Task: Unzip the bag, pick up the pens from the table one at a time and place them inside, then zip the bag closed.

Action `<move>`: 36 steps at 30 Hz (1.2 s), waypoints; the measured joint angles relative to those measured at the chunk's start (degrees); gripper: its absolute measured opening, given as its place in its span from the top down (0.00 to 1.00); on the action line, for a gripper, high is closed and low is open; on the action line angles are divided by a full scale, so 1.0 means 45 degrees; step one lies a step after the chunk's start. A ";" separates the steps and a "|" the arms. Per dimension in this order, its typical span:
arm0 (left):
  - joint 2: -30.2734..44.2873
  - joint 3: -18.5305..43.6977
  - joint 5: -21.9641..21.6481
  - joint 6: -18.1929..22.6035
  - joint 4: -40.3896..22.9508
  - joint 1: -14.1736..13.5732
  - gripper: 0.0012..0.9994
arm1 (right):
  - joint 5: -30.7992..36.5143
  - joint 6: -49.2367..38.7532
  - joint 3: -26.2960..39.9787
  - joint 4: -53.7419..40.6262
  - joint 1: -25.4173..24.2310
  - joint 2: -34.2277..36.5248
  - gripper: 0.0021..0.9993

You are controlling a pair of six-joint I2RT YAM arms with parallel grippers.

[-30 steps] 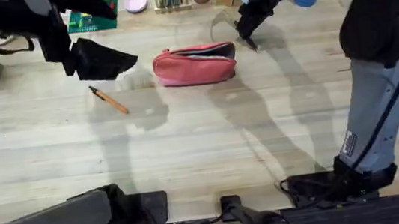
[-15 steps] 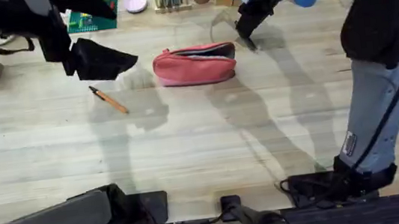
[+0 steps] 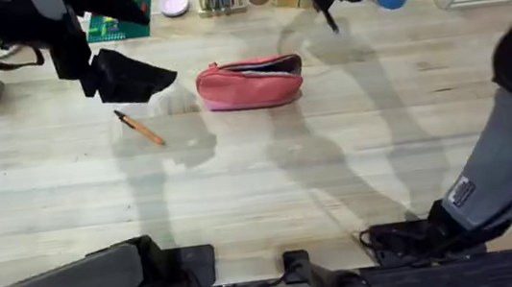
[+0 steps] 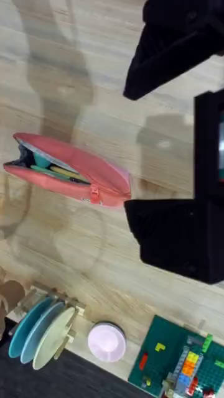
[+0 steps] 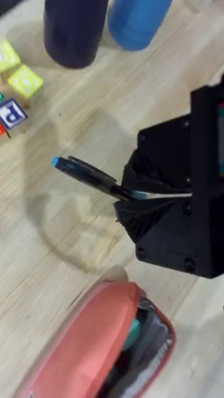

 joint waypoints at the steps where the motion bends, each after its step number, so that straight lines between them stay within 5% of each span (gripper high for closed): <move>1: 0.0000 0.0000 0.0000 0.0000 0.0000 0.0000 0.01 | -0.0011 0.0000 0.0000 -0.0016 0.0000 -0.0199 0.97; 14: 0.0000 0.0000 0.0000 0.0000 0.0130 0.0000 0.01 | -0.0092 -0.0005 0.0000 -0.0058 0.0000 -0.2247 0.97; 36: 0.0000 0.0000 0.0000 0.0000 0.0233 0.0000 0.01 | -0.1193 -0.1794 0.0000 -0.0615 0.0284 -0.2316 0.97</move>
